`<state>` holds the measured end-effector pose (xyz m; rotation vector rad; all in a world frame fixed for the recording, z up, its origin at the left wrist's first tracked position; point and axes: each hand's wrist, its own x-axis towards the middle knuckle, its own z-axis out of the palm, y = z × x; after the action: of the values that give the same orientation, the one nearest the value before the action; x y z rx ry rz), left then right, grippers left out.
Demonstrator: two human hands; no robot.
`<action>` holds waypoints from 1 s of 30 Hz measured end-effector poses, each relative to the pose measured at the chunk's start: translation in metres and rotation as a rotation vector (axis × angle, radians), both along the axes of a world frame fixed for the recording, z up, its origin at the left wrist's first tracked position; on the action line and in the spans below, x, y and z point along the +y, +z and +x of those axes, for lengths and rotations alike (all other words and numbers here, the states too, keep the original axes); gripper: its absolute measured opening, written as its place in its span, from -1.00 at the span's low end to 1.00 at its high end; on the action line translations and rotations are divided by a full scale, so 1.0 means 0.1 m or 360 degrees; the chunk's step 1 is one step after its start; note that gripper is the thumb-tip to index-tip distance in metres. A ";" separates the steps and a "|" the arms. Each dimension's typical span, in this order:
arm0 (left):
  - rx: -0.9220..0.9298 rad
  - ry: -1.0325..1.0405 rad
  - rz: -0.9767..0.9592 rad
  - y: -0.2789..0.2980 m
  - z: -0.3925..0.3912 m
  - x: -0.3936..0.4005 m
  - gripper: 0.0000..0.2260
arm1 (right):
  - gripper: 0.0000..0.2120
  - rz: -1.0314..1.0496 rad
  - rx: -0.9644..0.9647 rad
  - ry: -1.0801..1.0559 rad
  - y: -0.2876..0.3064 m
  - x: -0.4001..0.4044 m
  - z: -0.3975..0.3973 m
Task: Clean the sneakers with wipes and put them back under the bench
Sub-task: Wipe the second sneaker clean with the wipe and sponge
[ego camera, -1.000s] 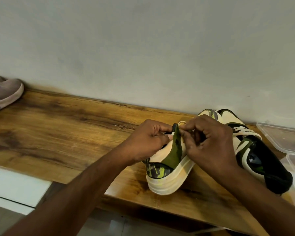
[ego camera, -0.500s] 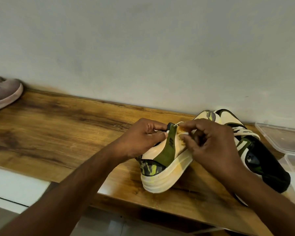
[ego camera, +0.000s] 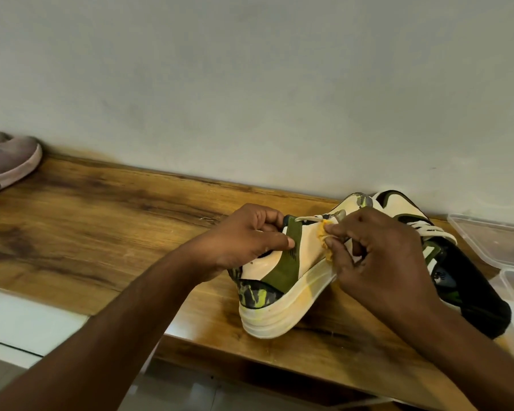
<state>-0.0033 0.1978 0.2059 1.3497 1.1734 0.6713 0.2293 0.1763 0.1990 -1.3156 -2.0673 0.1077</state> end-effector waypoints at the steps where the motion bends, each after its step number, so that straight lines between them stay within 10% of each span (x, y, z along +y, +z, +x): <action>1: 0.0002 0.0007 -0.0006 0.00 0.02 0.00 -0.89 | -0.78 -0.0014 0.0026 0.0037 0.00 -0.04 -0.03; 23: -0.0071 0.0068 0.0023 0.00 0.03 -0.01 -0.86 | -0.88 -0.0023 0.0221 0.0317 -0.08 -0.15 -0.21; 30: 0.0017 0.0050 0.0048 0.02 0.09 0.00 -0.86 | -0.85 0.0028 0.0261 -0.0043 -0.10 0.10 0.01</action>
<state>0.0059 0.1981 0.2080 1.3640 1.1992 0.7075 0.2300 0.1866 0.1889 -1.2797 -1.9078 0.1792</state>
